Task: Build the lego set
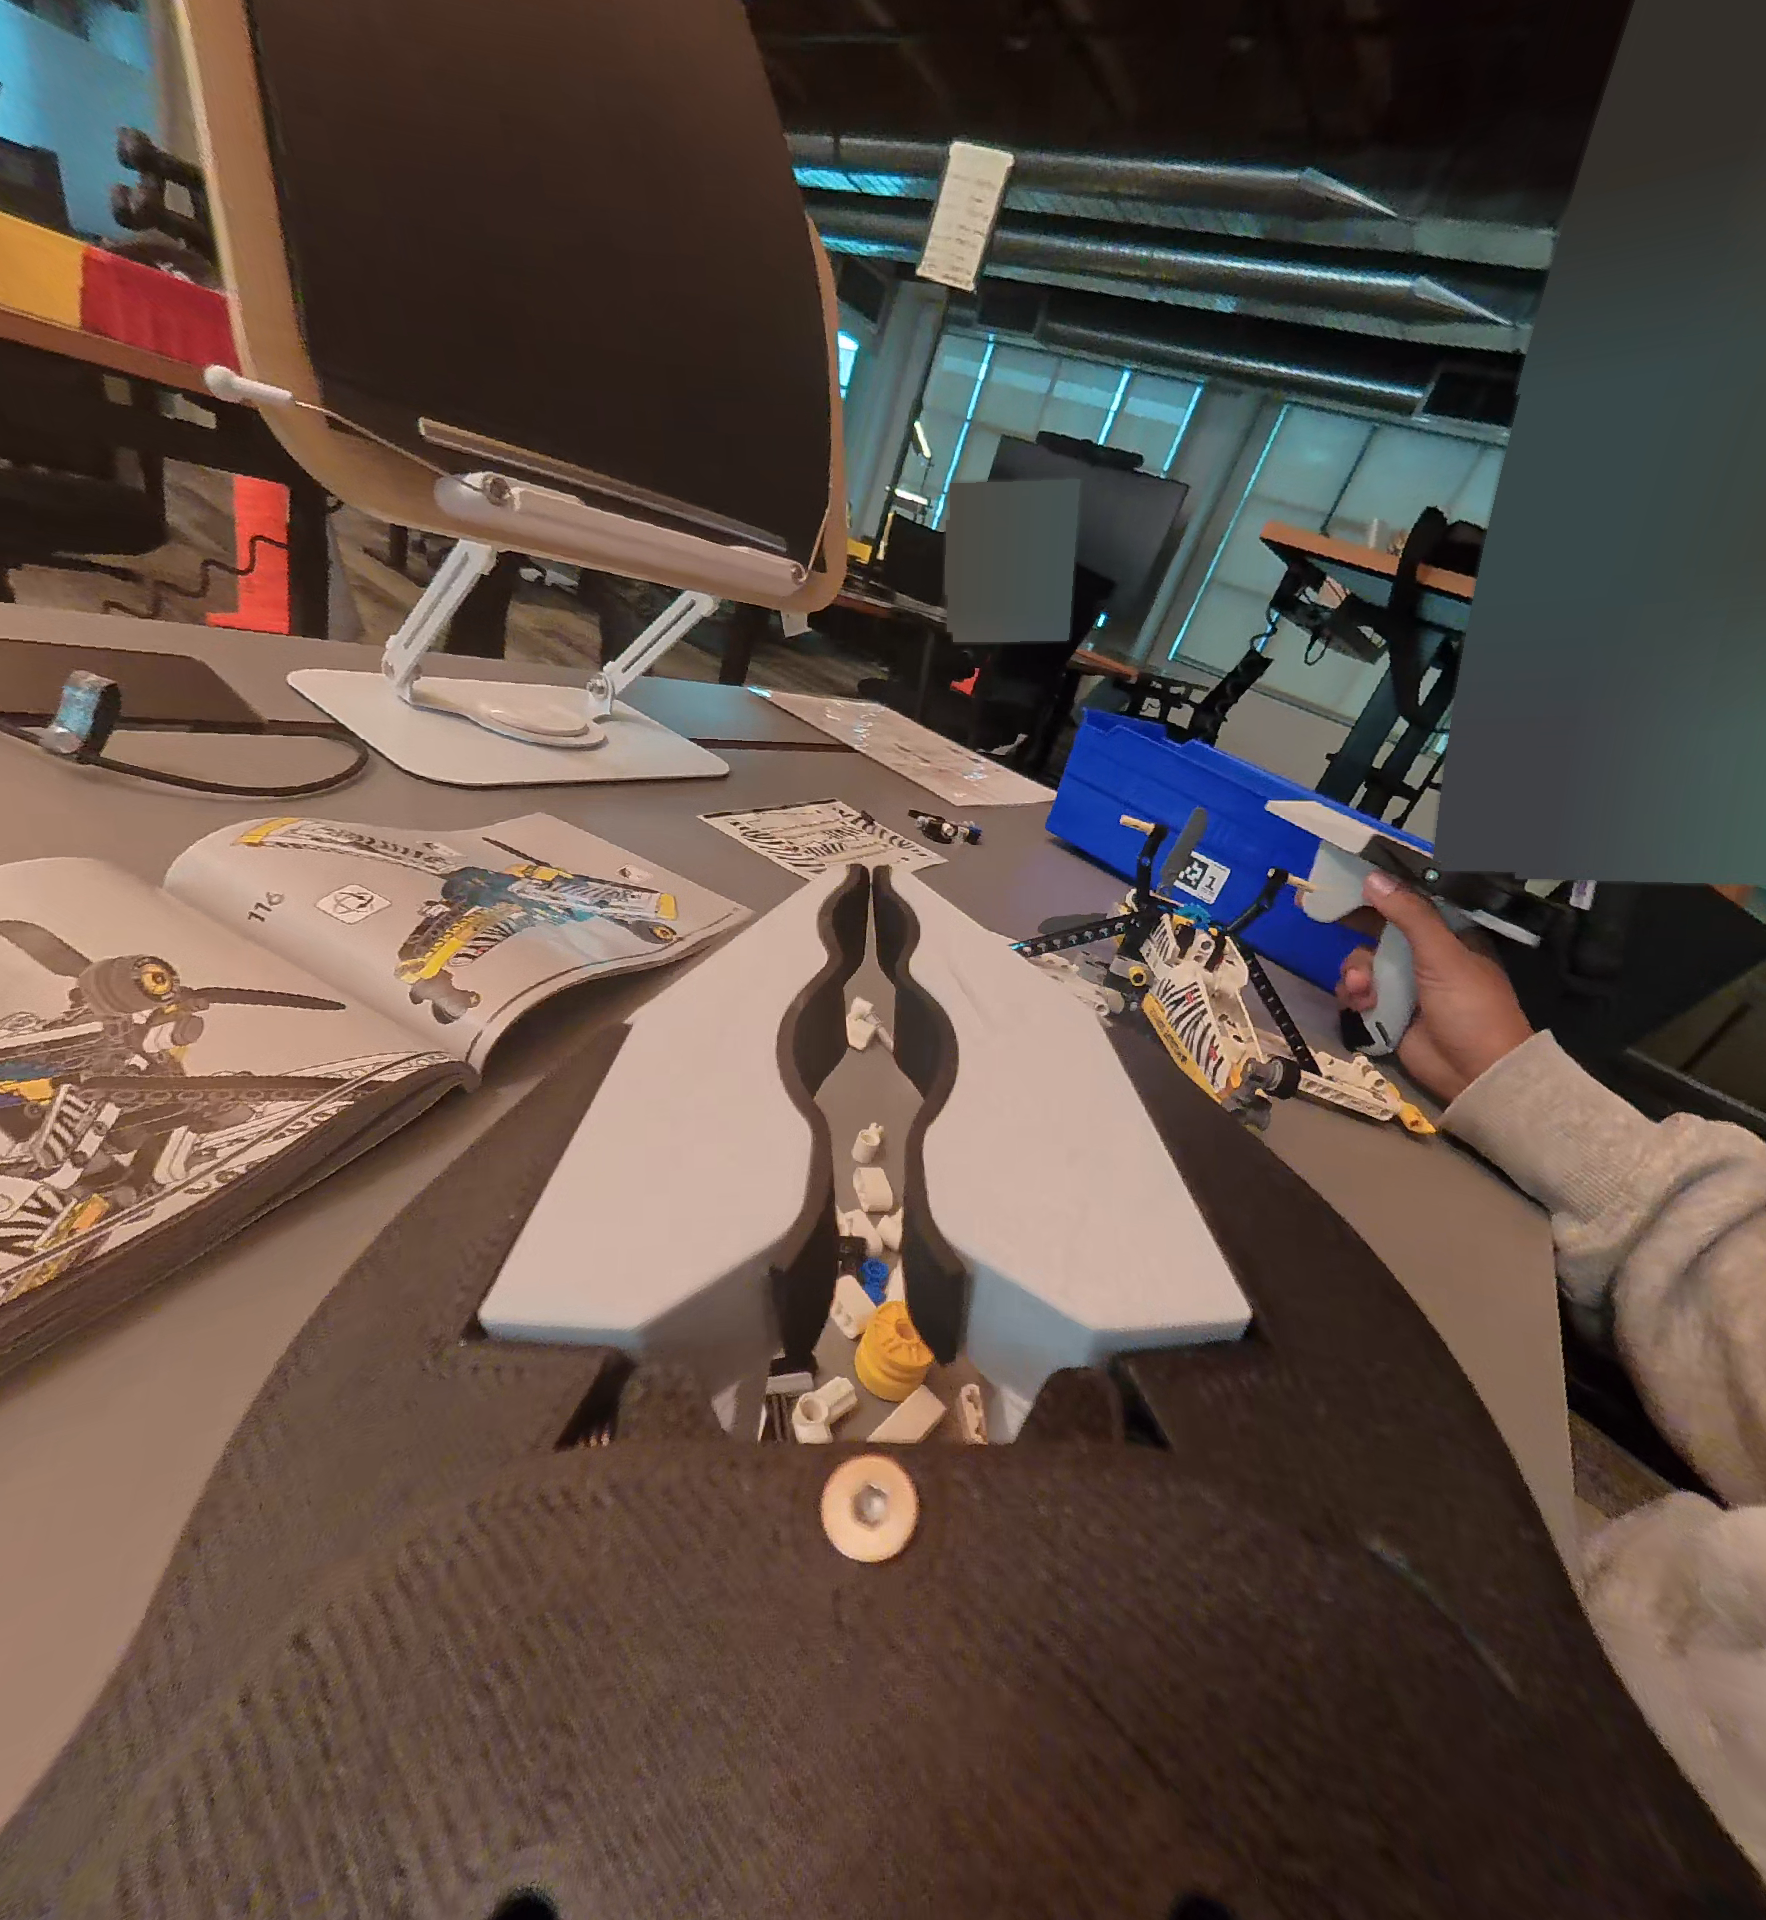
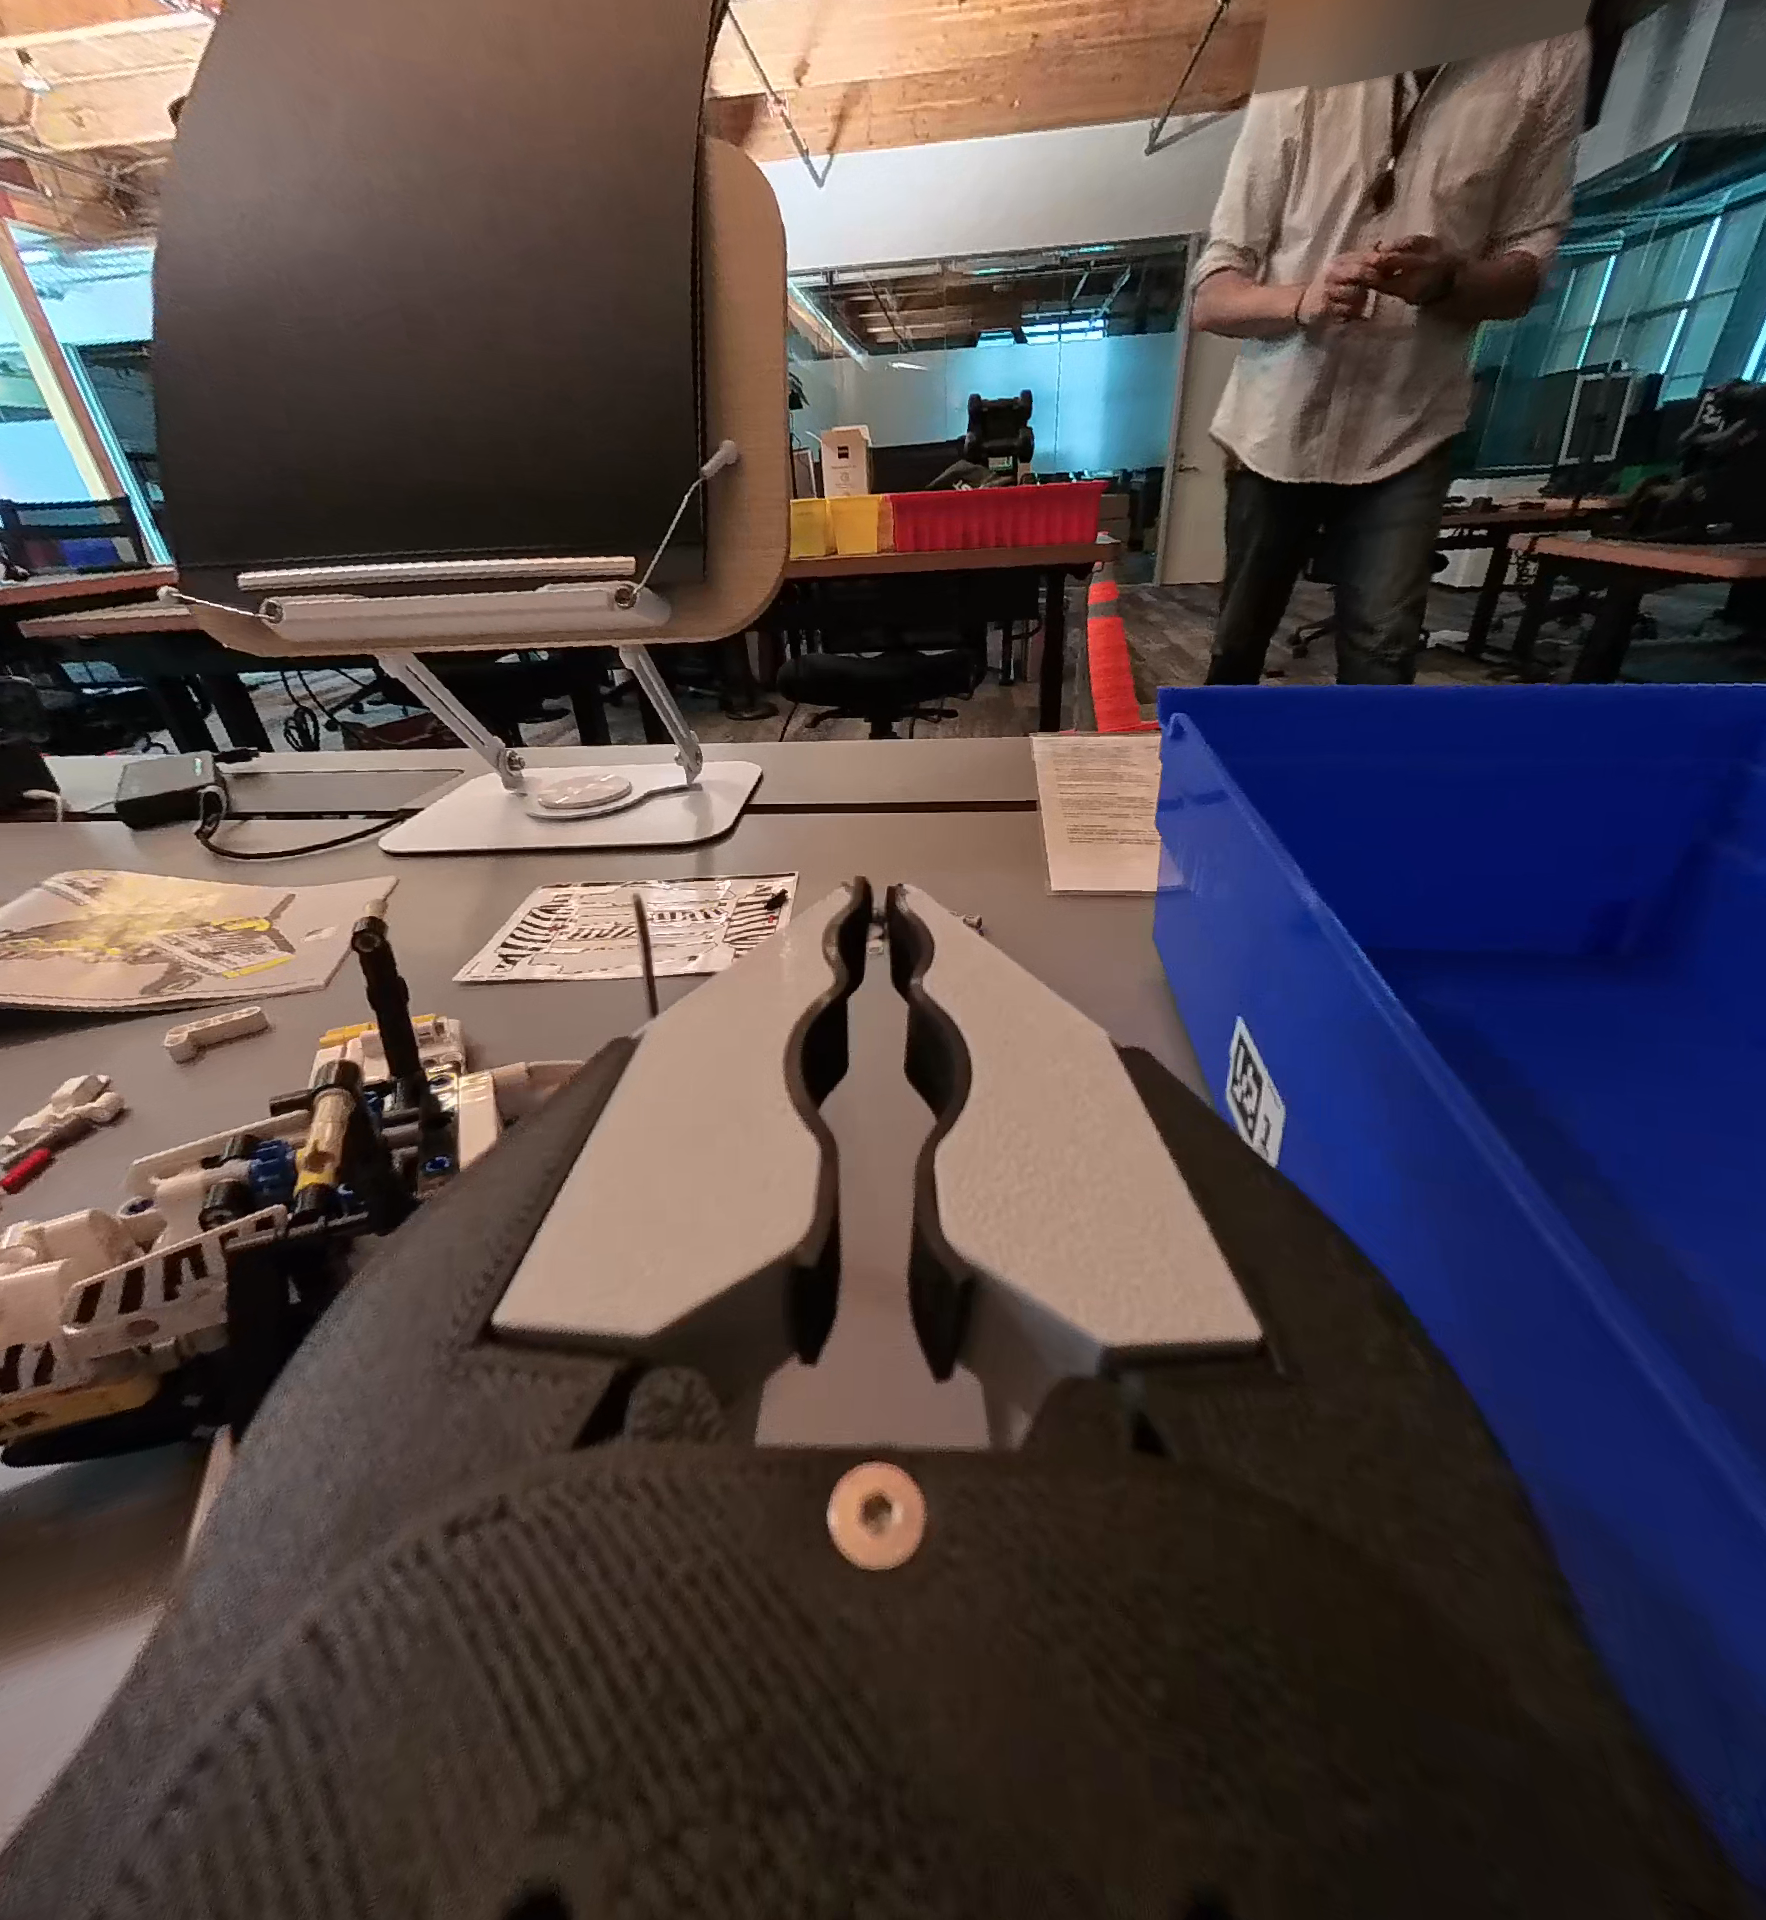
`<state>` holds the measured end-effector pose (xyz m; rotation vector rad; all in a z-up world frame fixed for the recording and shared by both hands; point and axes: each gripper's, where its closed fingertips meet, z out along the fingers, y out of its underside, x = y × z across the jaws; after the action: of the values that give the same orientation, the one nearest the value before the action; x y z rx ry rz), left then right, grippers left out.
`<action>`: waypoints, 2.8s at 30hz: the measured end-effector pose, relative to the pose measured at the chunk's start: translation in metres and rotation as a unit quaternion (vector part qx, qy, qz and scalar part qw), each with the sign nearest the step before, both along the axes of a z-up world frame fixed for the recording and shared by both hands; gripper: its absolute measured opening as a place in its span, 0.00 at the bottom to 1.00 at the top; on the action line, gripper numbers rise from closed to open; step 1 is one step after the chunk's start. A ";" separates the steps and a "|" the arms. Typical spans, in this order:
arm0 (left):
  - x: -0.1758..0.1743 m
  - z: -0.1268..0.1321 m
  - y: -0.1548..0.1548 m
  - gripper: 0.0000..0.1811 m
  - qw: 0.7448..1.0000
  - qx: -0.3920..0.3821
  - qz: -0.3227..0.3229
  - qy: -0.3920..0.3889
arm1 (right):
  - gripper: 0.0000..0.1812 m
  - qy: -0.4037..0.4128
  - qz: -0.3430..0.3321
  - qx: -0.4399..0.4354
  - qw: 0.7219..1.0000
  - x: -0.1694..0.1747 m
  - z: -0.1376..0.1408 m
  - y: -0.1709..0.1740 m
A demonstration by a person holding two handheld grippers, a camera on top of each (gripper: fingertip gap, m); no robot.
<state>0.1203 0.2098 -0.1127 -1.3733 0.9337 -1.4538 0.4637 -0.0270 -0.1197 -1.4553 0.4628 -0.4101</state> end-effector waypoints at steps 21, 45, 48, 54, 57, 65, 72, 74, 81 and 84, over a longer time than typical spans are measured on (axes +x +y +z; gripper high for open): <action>0.003 -0.013 0.011 0.01 0.999 -0.024 0.016 0.034 | 0.03 -0.087 0.287 0.057 0.952 -0.255 0.086 0.074; -0.051 -0.063 0.052 0.16 0.966 0.080 -0.014 0.246 | 0.34 0.116 0.422 -0.229 0.869 -0.377 -0.050 0.186; -0.060 -0.079 0.036 0.21 0.949 0.057 -0.088 0.297 | 0.32 0.127 0.408 -0.250 0.869 -0.370 -0.059 0.189; -0.069 -0.105 0.029 0.22 0.923 0.067 -0.119 0.360 | 0.26 0.126 0.389 -0.305 0.860 -0.363 -0.078 0.197; -0.069 -0.107 0.031 0.22 0.922 0.059 -0.114 0.366 | 0.25 0.112 0.381 -0.324 0.859 -0.361 -0.085 0.199; -0.068 -0.116 0.031 0.22 0.910 0.065 -0.111 0.393 | 0.23 0.115 0.380 -0.330 0.856 -0.362 -0.093 0.200; -0.068 -0.115 0.030 0.17 0.912 0.049 -0.122 0.389 | 0.26 0.011 0.288 -0.347 0.892 -0.321 -0.064 0.220; -0.069 -0.115 0.029 0.16 0.911 0.043 -0.128 0.389 | 0.28 -0.018 0.260 -0.379 0.888 -0.308 -0.069 0.228; -0.069 -0.115 0.029 0.16 0.912 0.029 -0.135 0.386 | 0.32 0.019 0.221 -0.466 0.856 -0.276 -0.104 0.247; -0.069 -0.115 0.029 0.16 0.912 0.033 -0.135 0.386 | 0.21 0.072 0.245 -0.466 0.847 -0.280 -0.115 0.254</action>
<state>0.0511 0.2383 -0.2273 -1.8639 1.7096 -1.0332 0.1834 0.2274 -0.2343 -2.4865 -0.0512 -0.0870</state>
